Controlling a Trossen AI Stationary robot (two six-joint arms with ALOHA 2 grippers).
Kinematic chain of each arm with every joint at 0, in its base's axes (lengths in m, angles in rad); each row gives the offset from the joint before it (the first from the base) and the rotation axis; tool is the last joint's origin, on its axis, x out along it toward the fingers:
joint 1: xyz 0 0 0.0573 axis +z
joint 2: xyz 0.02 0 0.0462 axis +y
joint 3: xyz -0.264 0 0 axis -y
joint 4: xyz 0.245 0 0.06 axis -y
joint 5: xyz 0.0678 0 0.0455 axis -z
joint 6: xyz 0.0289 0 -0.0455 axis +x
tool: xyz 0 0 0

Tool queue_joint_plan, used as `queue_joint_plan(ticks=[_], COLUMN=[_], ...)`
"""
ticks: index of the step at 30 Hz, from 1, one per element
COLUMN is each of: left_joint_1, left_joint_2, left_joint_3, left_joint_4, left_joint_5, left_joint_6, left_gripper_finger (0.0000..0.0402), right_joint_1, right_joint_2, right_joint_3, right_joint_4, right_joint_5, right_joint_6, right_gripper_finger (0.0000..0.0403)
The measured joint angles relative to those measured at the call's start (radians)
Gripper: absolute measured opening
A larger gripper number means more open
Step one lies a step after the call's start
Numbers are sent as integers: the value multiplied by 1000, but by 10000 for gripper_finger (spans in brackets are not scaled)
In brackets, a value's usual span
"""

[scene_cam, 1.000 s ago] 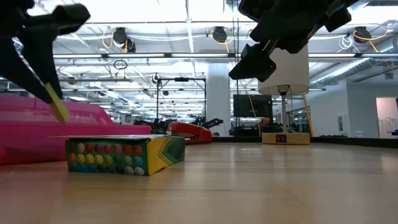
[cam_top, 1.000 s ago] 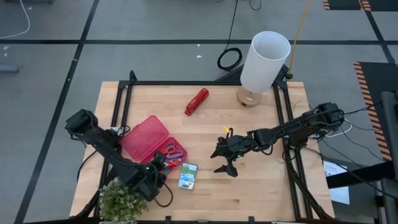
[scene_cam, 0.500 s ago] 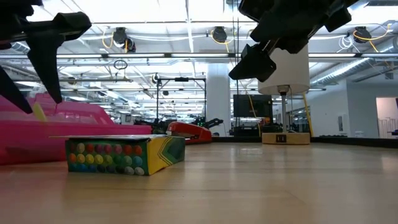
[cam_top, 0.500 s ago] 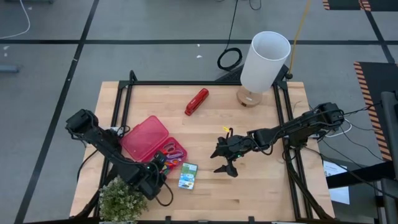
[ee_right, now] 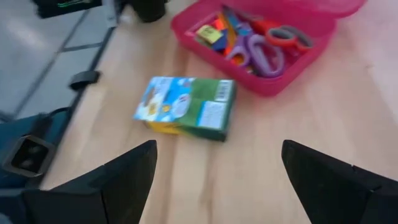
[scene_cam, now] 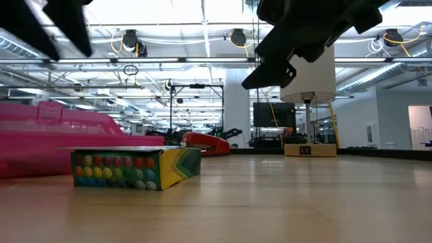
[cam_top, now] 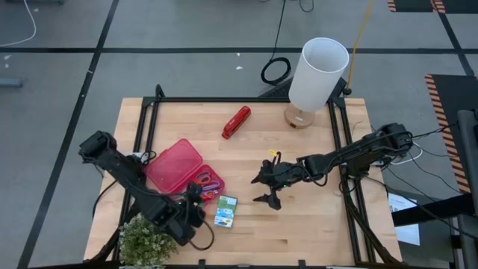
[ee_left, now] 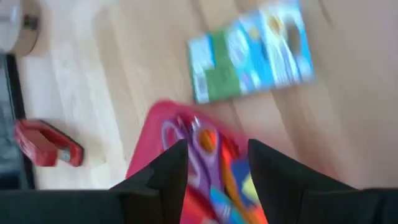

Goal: Pack school essentials
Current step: Put the crayon box into the supply box

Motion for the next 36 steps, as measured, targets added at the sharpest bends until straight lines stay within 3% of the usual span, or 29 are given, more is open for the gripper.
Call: queue_joint_plan(ticks=[7,12,18,22,28,36], left_joint_1=[28,-1,-52,-75,-83,-86], left_joint_2=[0,33,142,223,310,385], left_joint_3=[0,0,0,0,0,0], left_joint_4=[214,383,502,521,563,564], left_joint_5=[-12,2,-18,-76,-80,-220], left_joint_6=[-181,-101,14,36,54,95], left_gripper_finger=[170,170,170,170,171,171], right_joint_1=[95,155,143,137,138,138], right_joint_2=[69,154,208,226,226,225], right_joint_3=[0,0,0,0,0,0], right_joint_4=[112,273,278,273,257,247], right_joint_5=[170,275,282,284,292,304], right_joint_6=[-120,-216,-159,-130,-127,-127], right_gripper_finger=[340,340,340,340,340,340])
